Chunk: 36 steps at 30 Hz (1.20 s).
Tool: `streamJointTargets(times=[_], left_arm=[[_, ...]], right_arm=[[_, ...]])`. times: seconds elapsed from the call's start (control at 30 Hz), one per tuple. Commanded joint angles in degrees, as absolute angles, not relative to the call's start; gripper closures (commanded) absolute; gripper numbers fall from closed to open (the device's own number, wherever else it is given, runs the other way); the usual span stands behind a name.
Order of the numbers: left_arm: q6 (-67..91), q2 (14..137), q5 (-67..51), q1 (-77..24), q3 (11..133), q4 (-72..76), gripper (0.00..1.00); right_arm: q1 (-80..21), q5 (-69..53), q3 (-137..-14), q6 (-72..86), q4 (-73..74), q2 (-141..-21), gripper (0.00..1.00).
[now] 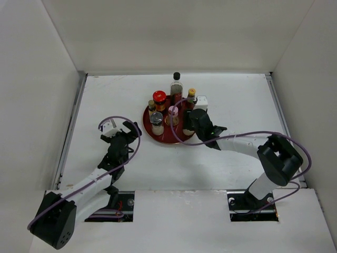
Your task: Organize the condiment bottles
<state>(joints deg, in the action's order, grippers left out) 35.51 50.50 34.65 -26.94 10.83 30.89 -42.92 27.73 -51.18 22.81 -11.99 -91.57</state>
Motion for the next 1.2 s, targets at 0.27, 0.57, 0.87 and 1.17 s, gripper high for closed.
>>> streamJointTargets(times=[0.27,0.57,0.87,1.17], left_arm=[[40.3,56.7,35.7,-23.9,17.9,22.3,0.0],[40.9,58.8,36.4,-23.2,21.3,17.2,0.0],[40.8,56.6,38.8,-23.0,21.9,14.6,0.0],[41.4,55.8,39.6,-20.0,20.6,14.6,0.0]], right_arm=[[-44.1,30.4,-51.0,20.1,-16.3,-82.5,0.0],[-41.6,40.1,-36.2,25.8,-18.5,-67.4,0.0],[-35.7,38.6,-26.1,33.8,-19.5,-62.5,0.0],[-34.3,36.7,-25.7,35.3,-21.0,-66.9,0.0]])
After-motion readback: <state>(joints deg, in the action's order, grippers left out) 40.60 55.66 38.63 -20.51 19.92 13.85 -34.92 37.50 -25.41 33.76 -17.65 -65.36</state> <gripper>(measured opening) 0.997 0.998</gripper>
